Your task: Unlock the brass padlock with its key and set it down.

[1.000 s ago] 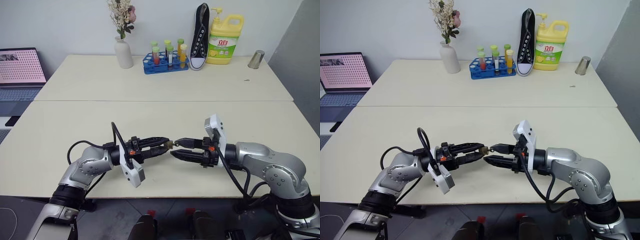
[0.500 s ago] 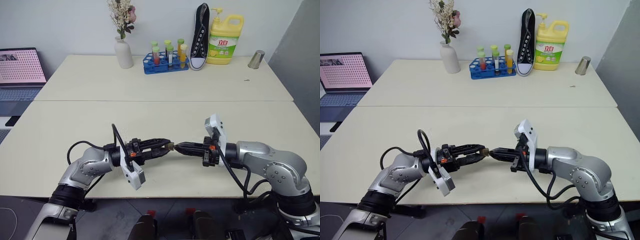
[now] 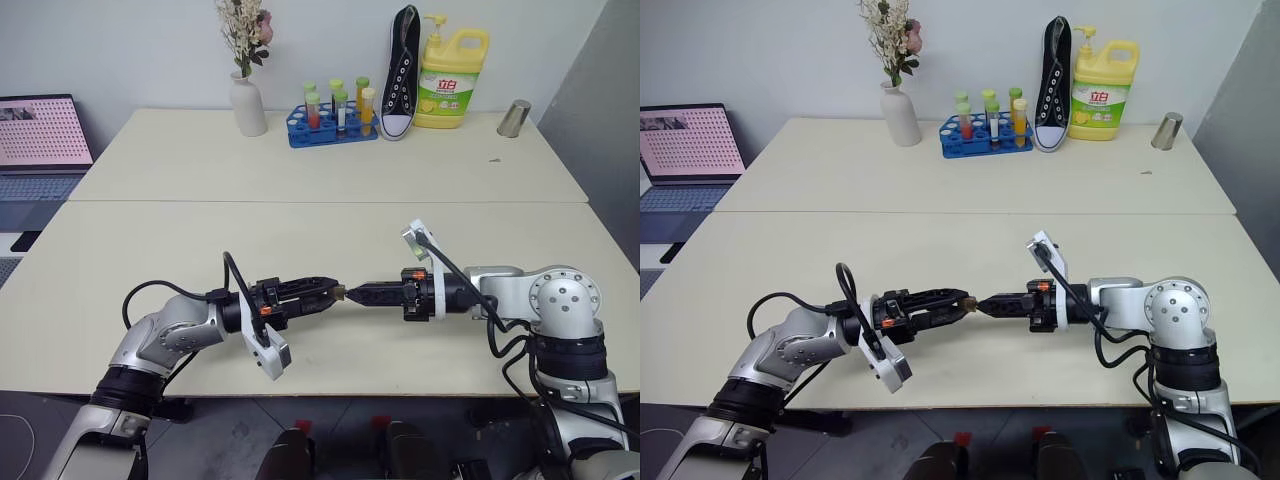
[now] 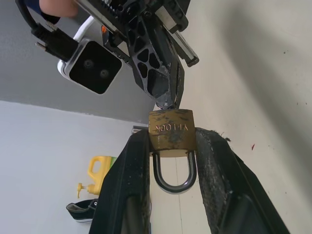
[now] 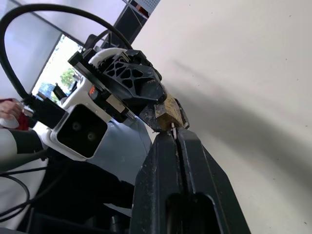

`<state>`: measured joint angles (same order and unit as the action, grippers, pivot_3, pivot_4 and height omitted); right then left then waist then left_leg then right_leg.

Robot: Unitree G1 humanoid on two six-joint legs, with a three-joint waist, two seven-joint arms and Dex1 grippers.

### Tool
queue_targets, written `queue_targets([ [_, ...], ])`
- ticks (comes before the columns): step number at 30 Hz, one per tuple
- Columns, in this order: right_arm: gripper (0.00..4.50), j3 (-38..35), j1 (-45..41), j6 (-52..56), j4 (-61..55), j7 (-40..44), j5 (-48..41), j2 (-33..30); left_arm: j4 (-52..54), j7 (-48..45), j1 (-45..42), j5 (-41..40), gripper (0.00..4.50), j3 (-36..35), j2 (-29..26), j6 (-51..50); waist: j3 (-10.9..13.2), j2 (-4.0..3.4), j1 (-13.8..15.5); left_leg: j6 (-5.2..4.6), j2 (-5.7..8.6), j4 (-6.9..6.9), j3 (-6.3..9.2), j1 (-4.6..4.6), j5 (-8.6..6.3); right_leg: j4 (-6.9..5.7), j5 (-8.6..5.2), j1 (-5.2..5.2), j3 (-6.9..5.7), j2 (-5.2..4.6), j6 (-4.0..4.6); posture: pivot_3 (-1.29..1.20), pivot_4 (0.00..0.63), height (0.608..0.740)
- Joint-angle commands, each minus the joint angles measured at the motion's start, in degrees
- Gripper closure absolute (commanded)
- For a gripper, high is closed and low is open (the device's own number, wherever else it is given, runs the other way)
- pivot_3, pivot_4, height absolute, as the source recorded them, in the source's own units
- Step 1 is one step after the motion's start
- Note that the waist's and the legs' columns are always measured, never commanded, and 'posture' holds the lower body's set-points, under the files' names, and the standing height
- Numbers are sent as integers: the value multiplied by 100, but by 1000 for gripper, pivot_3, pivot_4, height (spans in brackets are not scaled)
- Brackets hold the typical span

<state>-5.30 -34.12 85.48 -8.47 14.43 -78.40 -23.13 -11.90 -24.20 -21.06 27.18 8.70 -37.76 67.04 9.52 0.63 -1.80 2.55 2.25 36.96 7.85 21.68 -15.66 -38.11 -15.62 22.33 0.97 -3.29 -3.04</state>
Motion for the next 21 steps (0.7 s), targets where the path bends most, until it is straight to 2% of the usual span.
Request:
queue_targets([
  [1, 4500, -212, -201, 16, 118, -427, -776, 15, 47, 129, -46, 160, 3543, 23, -92, 24, 0, 0, -1, 0, -1, 0, 0, 0, 0, -1, 0, 1, 0, 0, 0, 0, 150, 740],
  [8, 4500, -4, -173, -175, 128, -945, -1361, -138, 50, 275, -52, 217, 3543, 105, -133, 1, 0, -1, -4, 0, -1, 0, 0, 0, 0, -3, 0, 1, 0, 1, 0, 0, 150, 740],
  [13, 4500, 129, -113, -492, -510, -420, -875, -215, 53, 289, -54, 113, 3543, 181, -148, -60, 1, -2, -4, -1, -2, 0, 1, 2, 0, -2, 0, 3, -1, 1, 0, 0, 150, 740],
  [15, 3852, 364, -67, -688, -921, 51, -303, -458, 56, 303, -54, 80, 3543, 202, -158, -89, 1, -4, -4, -1, -1, 0, 0, 2, 0, -2, 0, 3, 0, 1, 0, 0, 150, 740],
  [19, 2426, 1078, 123, -1973, -1597, 1425, 1486, -1276, 56, 316, -69, 7, 3543, 246, -187, -141, 2, -4, -4, -1, -1, 1, 3, 4, 0, 1, -1, 4, -4, 1, -2, 0, 150, 740],
  [21, 1664, 1255, 233, -2430, -1659, 1832, 1998, -1489, 65, 308, -65, -10, 3543, 263, -198, -152, 2, -3, -3, -1, -1, 1, 4, 4, 0, 3, -1, 3, -6, 1, -2, 0, 150, 740],
])
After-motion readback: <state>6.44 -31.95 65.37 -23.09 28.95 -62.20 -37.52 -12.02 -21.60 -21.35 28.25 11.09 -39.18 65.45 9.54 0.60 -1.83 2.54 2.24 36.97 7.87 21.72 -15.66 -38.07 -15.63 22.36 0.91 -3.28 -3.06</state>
